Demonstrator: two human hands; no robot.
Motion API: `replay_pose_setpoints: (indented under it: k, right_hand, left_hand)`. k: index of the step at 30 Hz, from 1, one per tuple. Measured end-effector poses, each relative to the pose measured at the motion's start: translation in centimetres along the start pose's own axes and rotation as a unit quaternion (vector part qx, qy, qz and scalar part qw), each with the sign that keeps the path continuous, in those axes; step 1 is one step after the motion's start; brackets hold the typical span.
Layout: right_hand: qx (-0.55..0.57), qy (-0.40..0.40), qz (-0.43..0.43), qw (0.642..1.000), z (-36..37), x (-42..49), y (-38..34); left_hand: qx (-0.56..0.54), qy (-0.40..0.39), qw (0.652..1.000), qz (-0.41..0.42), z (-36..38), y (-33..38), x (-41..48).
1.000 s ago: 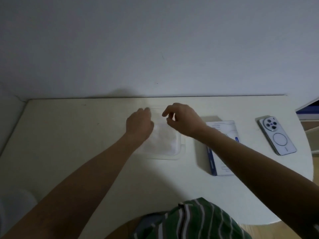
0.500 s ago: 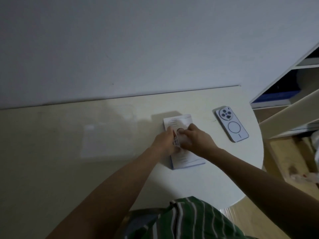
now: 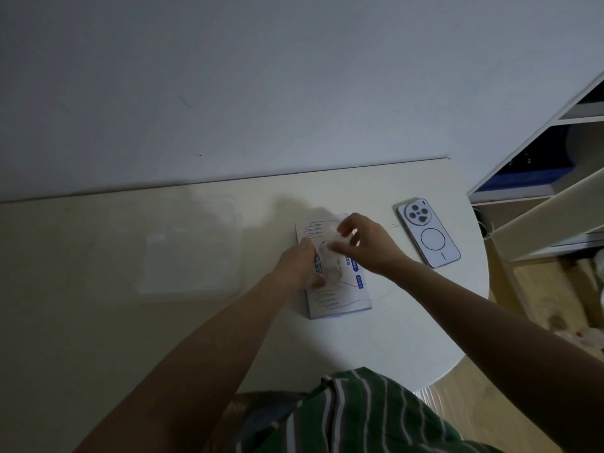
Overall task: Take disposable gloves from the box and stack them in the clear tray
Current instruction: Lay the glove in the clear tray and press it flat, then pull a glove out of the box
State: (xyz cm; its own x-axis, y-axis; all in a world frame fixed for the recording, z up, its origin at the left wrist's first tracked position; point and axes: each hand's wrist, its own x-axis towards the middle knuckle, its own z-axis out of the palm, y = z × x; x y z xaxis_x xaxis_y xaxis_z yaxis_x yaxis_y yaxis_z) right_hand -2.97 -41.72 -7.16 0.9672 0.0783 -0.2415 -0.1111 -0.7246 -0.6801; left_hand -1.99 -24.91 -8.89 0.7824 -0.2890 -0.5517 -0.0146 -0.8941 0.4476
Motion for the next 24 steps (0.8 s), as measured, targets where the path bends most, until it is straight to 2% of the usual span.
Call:
replay_pose_setpoints:
  k: [2,3,5,7,11,14,16,18,20,21,24]
  right_hand:
    - [-0.051,-0.039,0.039,0.997,0.9,-0.3,0.1]
    - [-0.087,-0.04,0.03,0.995,1.5,-0.5,0.1]
    - [-0.089,-0.011,0.019,0.996,2.3,-0.4,-0.1]
    - [-0.034,0.004,0.023,0.999,2.3,-0.3,-0.1]
    - [0.099,-0.049,0.004,0.994,1.9,-0.8,0.2]
    - [0.289,-0.033,0.005,0.957,1.4,-1.3,0.6]
    - [0.364,-0.01,0.039,0.931,1.0,-1.3,0.7]
    - [0.343,-0.042,0.058,0.937,0.7,-1.3,0.8]
    - [0.266,-0.101,0.051,0.957,0.9,-1.2,0.8]
    - [0.24,-0.103,0.048,0.964,1.0,-1.1,0.9]
    - [0.259,-0.021,0.036,0.965,0.5,-0.8,0.7]
  left_hand:
    - [0.004,0.001,1.0,-0.001,0.0,0.1,0.0]
    - [0.008,0.001,1.0,-0.001,0.0,0.1,0.0]
    - [0.01,0.0,1.0,-0.004,-0.1,0.1,-0.1]
    - [0.004,-0.001,1.0,-0.01,0.0,0.1,-0.1]
    - [0.007,0.001,1.0,-0.011,-0.1,0.2,-0.1]
    - [0.011,-0.007,1.0,-0.014,-0.2,0.3,0.0]
    - [0.017,-0.006,1.0,-0.015,-0.2,0.3,0.1]
    - [0.02,-0.001,1.0,-0.013,-0.1,0.3,0.0]
    - [0.016,-0.002,1.0,-0.015,-0.1,0.4,0.0]
    - [0.015,-0.004,1.0,-0.016,-0.1,0.4,-0.1]
    - [0.02,-0.003,1.0,-0.017,-0.2,0.4,-0.1]
